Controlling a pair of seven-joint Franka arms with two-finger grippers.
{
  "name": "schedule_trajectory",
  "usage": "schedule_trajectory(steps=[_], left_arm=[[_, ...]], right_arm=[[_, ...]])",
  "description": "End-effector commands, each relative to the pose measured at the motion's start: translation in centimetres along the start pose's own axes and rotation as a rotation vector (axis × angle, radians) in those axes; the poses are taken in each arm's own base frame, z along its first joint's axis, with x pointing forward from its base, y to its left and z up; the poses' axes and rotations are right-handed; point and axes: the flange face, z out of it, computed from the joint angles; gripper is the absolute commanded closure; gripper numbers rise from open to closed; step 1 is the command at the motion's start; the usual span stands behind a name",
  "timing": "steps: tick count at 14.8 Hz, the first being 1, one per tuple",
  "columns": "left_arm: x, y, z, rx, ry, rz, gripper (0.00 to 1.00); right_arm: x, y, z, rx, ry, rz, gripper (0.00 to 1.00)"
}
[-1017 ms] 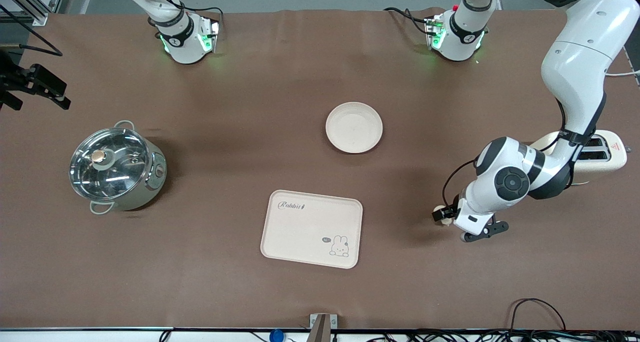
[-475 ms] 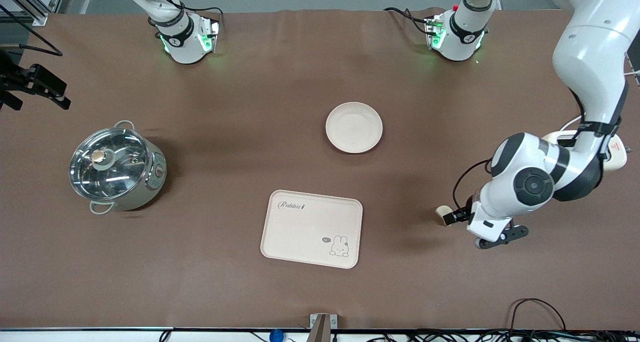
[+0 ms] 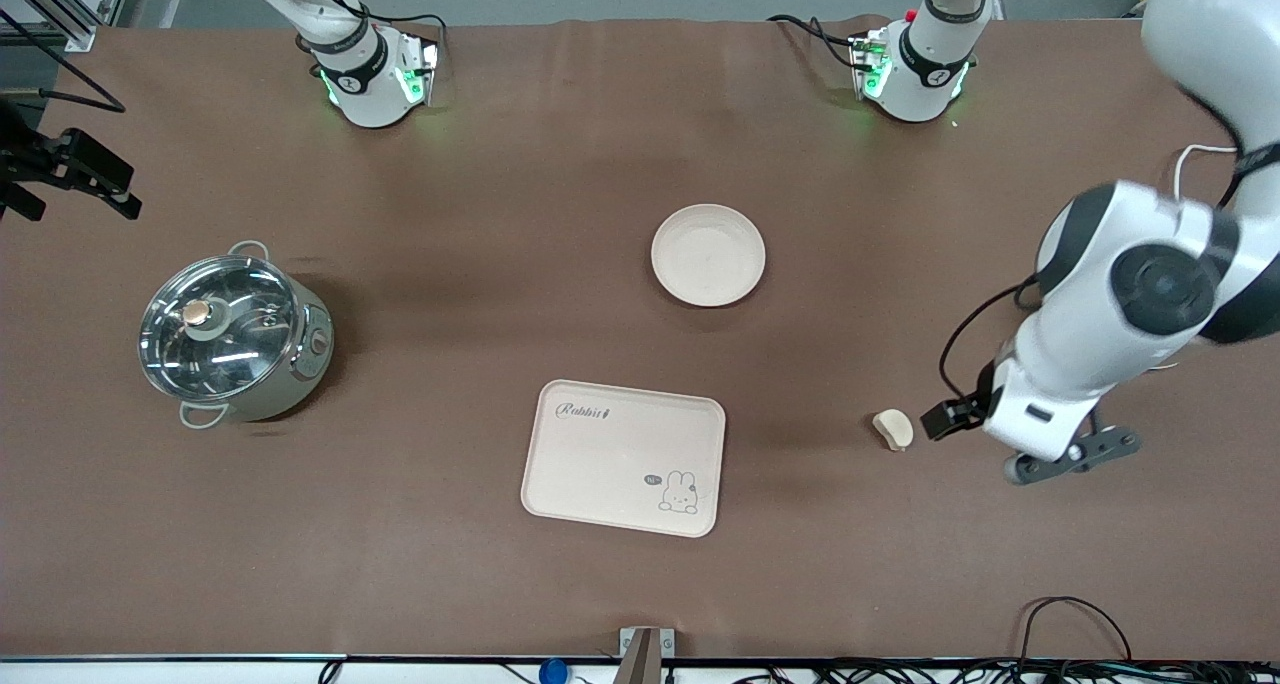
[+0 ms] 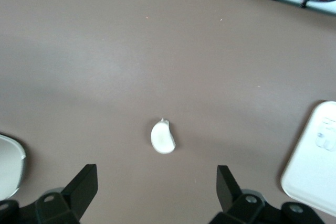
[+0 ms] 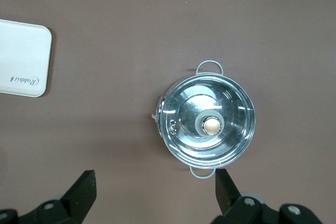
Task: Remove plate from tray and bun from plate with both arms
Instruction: 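Raise the left gripper away from the bun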
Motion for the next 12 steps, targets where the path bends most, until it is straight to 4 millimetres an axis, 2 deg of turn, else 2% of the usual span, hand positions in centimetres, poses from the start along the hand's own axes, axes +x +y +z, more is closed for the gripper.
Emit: schedule_trajectory(steps=[1,2,6,7,11,12], left_arm=[[-0.5,-4.7,-5.6,-0.031,-0.005,0.018,0.00],[-0.7,-6.2,-6.5,-0.036,-0.018,0.020,0.00],[-2.4,-9.4,-9.4,0.001,-0.053,0.089,0.00],[-3.0,-10.2,-10.6,0.003,-0.041,0.088,0.00],[-4.6,-15.3,-12.9,-0.027,-0.045,0.058,0.00],[-4.8,-15.8,-13.7,-0.025,-0.050,0.053,0.00]], right_arm=[[-0.1,0.0,0.1,0.015,-0.002,-0.005,0.00],[-0.1,-0.1,0.1,0.016,-0.002,-0.005,0.00],[-0.1,-0.1,0.0,0.014,-0.002,-0.005,0.00],[-0.1,0.0,0.1,0.015,-0.004,-0.005,0.00],[-0.1,0.0,0.1,0.014,-0.002,-0.003,0.00],[-0.1,0.0,0.1,0.014,-0.002,-0.006,0.00]])
